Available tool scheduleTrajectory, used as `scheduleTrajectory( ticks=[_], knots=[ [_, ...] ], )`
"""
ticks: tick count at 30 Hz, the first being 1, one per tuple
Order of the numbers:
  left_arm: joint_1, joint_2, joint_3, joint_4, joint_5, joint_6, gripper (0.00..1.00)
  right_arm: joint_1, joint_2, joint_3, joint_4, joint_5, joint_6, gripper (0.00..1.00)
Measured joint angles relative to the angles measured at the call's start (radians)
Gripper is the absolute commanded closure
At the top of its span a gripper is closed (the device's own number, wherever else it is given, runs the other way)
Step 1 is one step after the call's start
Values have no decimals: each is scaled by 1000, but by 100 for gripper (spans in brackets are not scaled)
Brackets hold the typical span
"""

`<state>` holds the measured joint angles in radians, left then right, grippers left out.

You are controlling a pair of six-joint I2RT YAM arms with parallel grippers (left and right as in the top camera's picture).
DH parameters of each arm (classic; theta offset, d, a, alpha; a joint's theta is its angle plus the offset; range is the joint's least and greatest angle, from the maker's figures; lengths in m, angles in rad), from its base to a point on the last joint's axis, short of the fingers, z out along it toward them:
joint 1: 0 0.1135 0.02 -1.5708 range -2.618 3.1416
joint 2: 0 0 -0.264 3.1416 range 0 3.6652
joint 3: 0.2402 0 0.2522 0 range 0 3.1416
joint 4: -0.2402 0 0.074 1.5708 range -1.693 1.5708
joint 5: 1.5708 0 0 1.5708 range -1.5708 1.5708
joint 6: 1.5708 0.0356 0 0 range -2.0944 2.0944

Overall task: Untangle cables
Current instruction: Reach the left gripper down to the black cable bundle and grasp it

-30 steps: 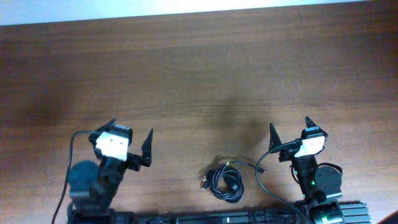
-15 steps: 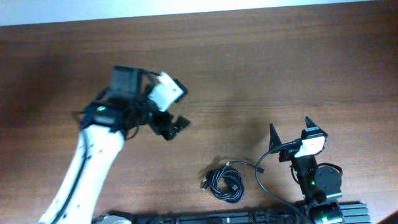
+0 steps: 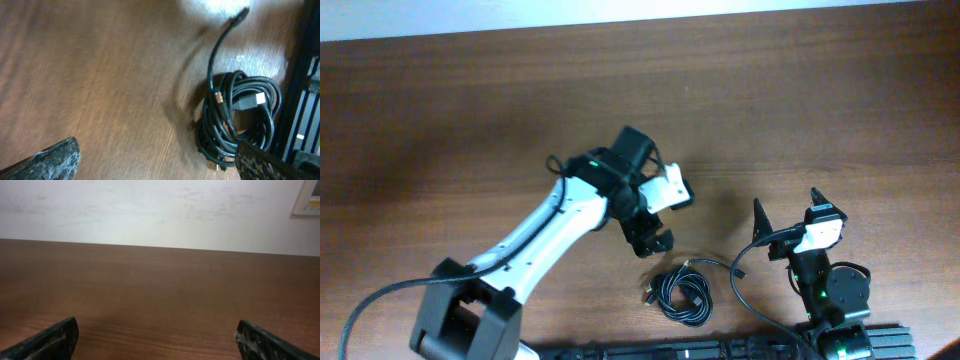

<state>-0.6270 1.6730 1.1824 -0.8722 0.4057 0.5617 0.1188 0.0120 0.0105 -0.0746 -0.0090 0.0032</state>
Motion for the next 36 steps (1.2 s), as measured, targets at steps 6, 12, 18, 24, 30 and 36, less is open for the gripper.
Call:
scheduleTrajectory(
  ticks=[6,12,18,24,30,36],
  knots=[
    [-103,53,-3,-2,-86,-30,11,0,0,0,0,0,0,0],
    [-152,60,-75,-3,-121,-117,3,0,0,0,0,0,0,1],
    [-228,63,-92,26,-130,-189,2,0,0,0,0,0,0,1],
    [-270,73,-101,76,-130,-254,5,0,0,0,0,0,0,1],
    [-269,84,-204,161,-130,-322,51,0,0,0,0,0,0,0],
    [-269,76,-217,230,-122,-335,100,0,0,0,0,0,0,1]
  ],
)
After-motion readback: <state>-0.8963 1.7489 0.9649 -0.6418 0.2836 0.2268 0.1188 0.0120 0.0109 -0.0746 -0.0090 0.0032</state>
